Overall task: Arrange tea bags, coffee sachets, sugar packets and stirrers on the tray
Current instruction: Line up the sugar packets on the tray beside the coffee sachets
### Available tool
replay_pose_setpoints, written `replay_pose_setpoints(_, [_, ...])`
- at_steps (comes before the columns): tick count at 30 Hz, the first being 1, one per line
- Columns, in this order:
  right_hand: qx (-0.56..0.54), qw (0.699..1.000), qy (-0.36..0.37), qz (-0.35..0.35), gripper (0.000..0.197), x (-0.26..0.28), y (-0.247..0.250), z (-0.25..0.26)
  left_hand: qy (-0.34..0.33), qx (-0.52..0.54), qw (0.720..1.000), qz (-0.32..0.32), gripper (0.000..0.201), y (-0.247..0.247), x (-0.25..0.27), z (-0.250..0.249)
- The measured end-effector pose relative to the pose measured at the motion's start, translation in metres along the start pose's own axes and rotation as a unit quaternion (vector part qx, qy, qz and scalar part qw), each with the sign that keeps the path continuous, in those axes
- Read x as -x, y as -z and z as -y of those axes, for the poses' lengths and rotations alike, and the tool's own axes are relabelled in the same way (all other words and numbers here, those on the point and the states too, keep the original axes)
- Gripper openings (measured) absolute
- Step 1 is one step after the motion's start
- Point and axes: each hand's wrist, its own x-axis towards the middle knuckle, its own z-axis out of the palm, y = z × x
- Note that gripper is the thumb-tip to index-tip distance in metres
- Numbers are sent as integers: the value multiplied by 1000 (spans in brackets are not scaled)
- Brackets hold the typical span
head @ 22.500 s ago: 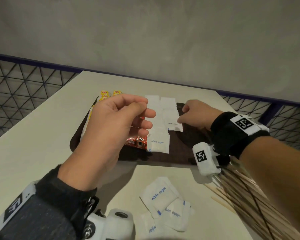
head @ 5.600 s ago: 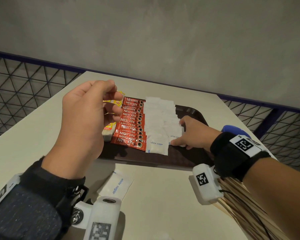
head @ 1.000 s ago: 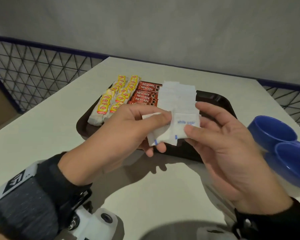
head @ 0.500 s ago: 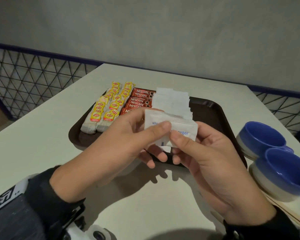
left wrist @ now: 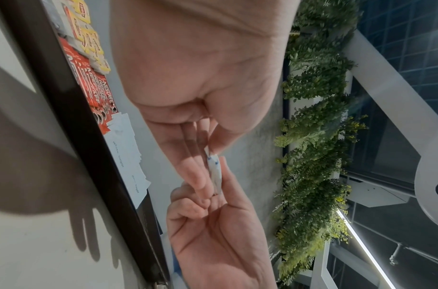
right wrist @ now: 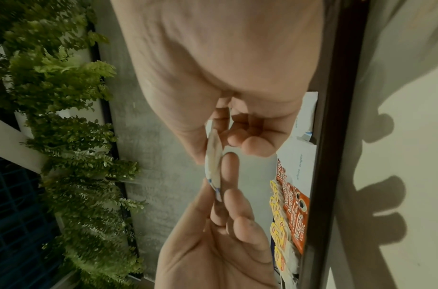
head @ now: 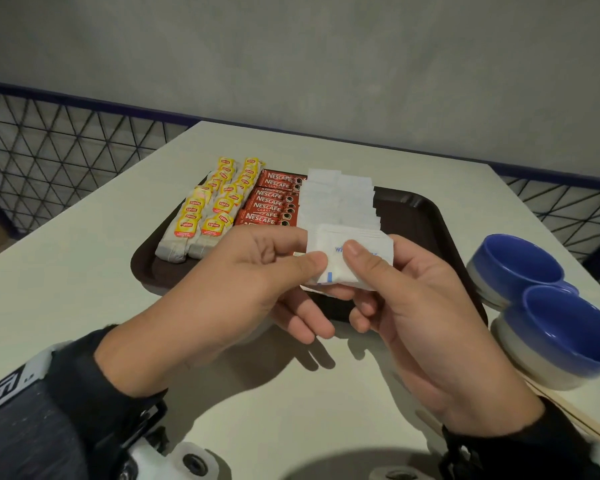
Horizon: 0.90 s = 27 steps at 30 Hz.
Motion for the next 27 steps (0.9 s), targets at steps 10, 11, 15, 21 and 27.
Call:
replay_pose_setpoints(10, [11,1000,13,-3,44,3,-3,1,-9,-20,1000,11,33,1,2,2])
replay_pose_setpoints(11, [14,1000,20,-11,44,3,-3,1,-9,-21,1000,15,33,0,2,1])
replay_pose_setpoints(15, [29,997,58,-41,30,3,-4,1,-2,-1,1000,11,33,-2,3,0])
replay_pose_setpoints(21, [15,998,43,-33,28,3,-4,1,-9,0,999,-37,13,1,-1,3])
replay_pose_setpoints(27, [-57,987,-112,97,16,3,0,1,-34,-9,993,-115,10,5,-3,2])
